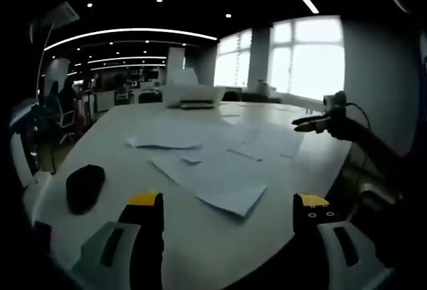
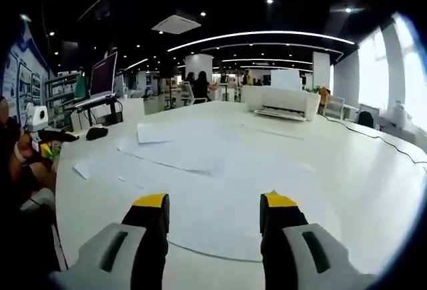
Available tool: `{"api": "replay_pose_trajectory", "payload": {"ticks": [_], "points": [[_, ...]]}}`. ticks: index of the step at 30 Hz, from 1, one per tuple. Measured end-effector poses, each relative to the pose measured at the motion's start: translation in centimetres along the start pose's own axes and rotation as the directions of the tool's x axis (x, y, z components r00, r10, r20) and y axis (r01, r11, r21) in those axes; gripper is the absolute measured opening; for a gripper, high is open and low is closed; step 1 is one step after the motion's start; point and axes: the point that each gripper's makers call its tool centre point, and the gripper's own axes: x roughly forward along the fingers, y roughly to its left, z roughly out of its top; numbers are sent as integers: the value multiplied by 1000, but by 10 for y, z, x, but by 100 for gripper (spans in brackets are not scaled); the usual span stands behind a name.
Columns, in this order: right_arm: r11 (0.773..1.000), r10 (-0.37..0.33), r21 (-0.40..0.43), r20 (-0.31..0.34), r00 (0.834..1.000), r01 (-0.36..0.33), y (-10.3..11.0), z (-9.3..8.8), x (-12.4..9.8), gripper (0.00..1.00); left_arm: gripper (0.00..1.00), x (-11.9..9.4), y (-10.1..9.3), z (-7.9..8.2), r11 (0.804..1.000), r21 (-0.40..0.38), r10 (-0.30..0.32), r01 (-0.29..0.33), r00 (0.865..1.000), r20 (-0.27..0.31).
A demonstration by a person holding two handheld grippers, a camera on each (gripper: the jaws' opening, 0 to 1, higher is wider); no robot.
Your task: Organize the stack of printing papers by aligning and flattening the scattered papers on the table
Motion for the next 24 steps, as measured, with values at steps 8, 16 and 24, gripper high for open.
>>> {"api": "replay_pose_trajectory", "payload": {"ticks": [8,16,24], "points": [[1000,14,-11,-4,1000,-14,1,1,5,51,82,-1,2,-1,1000,-2,4,-4,1000,-1],[1000,24,-4,4,1000,-24,3,5,13,52,82,-2,1,1,1000,0,2,-2,1000,4],[1000,16,16,11,1000,-16,0,6,15,51,82,-4,4,0,1000,-2,7,-7,1000,3]]}}
